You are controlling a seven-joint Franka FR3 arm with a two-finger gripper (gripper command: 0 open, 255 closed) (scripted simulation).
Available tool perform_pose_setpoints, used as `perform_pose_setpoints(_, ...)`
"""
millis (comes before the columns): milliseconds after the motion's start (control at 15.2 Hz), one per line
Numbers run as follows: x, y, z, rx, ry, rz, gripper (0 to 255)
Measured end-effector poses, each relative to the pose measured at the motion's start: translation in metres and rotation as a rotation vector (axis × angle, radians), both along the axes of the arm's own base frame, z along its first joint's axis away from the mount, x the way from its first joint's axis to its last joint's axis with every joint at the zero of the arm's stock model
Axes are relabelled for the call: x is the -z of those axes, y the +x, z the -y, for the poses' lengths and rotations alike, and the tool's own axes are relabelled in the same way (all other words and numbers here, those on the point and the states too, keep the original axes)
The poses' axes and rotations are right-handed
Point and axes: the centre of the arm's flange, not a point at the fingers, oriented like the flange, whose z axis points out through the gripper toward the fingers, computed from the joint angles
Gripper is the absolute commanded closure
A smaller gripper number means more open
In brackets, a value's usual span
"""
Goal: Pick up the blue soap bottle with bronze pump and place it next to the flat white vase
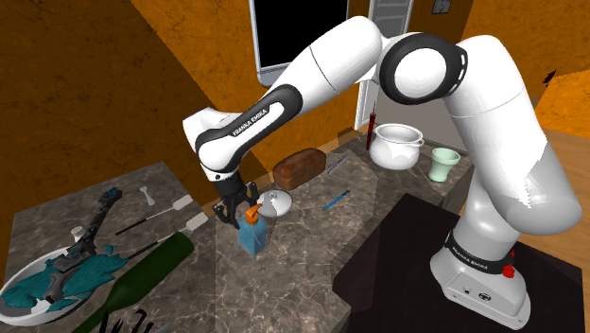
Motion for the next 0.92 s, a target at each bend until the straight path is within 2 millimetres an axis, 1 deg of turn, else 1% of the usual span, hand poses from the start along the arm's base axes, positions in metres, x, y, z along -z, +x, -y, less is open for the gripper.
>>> perform_pose_setpoints(396,0.0012,0.0007,0.0,0.001,0.003,0.007,255)
perform_pose_setpoints(462,0.0012,0.0011,-0.0001,0.001,0.003,0.007,0)
perform_pose_setpoints(858,0.0052,-0.0004,-0.0006,0.0,0.0,0.001,0)
perform_pose_setpoints(924,-0.0006,0.0017,-0.0007,0.0,0.0,0.001,0)
